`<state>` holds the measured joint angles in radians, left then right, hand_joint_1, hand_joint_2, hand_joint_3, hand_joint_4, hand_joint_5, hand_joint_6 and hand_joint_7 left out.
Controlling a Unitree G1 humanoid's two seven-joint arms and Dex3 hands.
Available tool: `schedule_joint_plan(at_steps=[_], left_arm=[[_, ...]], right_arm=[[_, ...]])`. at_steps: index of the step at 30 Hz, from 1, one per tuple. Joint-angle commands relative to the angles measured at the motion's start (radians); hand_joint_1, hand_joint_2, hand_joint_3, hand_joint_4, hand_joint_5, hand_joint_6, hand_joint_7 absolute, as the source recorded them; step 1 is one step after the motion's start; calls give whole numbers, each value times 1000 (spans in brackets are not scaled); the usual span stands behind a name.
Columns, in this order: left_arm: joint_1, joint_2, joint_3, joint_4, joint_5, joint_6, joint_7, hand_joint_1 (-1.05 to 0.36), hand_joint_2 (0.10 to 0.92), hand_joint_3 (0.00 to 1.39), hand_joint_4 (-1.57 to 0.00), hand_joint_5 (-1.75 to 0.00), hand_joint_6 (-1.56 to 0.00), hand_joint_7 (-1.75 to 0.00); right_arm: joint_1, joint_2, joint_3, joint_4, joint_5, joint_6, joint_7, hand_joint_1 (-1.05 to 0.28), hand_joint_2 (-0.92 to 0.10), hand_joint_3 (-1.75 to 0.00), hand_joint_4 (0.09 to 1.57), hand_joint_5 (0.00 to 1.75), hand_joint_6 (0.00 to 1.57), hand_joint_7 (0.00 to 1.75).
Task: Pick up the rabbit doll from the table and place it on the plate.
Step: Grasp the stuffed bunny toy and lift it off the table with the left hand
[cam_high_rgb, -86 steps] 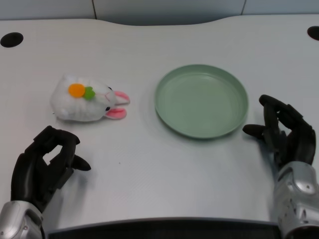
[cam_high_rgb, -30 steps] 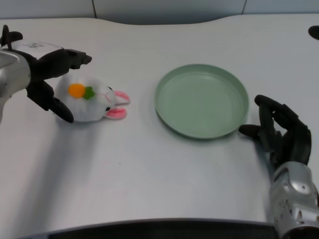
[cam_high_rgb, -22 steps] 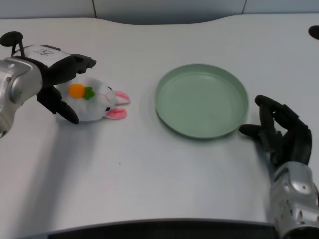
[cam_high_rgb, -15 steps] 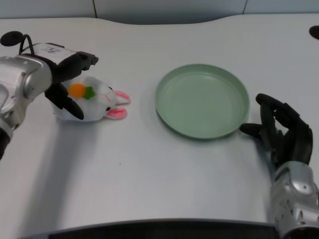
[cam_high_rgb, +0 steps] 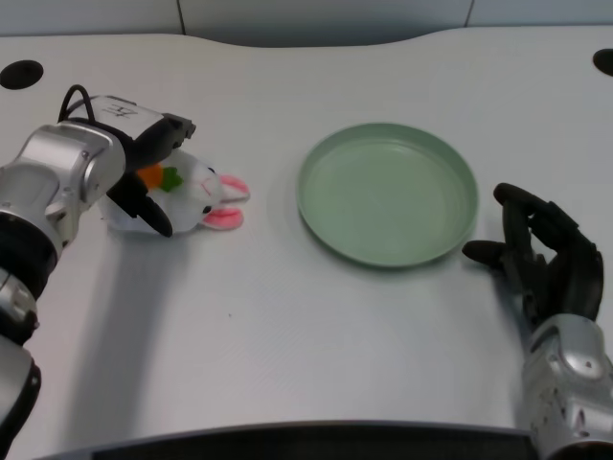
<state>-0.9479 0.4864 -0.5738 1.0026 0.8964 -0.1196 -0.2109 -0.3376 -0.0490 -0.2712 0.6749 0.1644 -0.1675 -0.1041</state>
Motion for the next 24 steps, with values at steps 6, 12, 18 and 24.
schedule_joint_plan(at_steps=[6,12,18,24], left_arm=[[-44,-30,-44,93,10,-15,52,-1002,889,3,-78,-34,-102,-13],[-58,-41,-101,162,46,-21,135,-1004,887,1,-36,-10,-70,0],[-71,-60,-140,213,68,-9,207,-963,878,0,-38,-11,-76,-5],[-66,-60,-175,243,90,-46,349,-878,851,1,-173,-77,-166,-37]], right_arm=[[20,6,0,-36,9,20,7,-315,-921,-261,768,1134,782,436],[24,6,-1,-41,10,24,7,-315,-921,-265,764,1135,778,435],[25,3,2,-41,2,24,5,-321,-921,-274,772,1153,782,439],[36,2,5,-61,-5,29,-1,-320,-921,-291,759,1159,774,435]])
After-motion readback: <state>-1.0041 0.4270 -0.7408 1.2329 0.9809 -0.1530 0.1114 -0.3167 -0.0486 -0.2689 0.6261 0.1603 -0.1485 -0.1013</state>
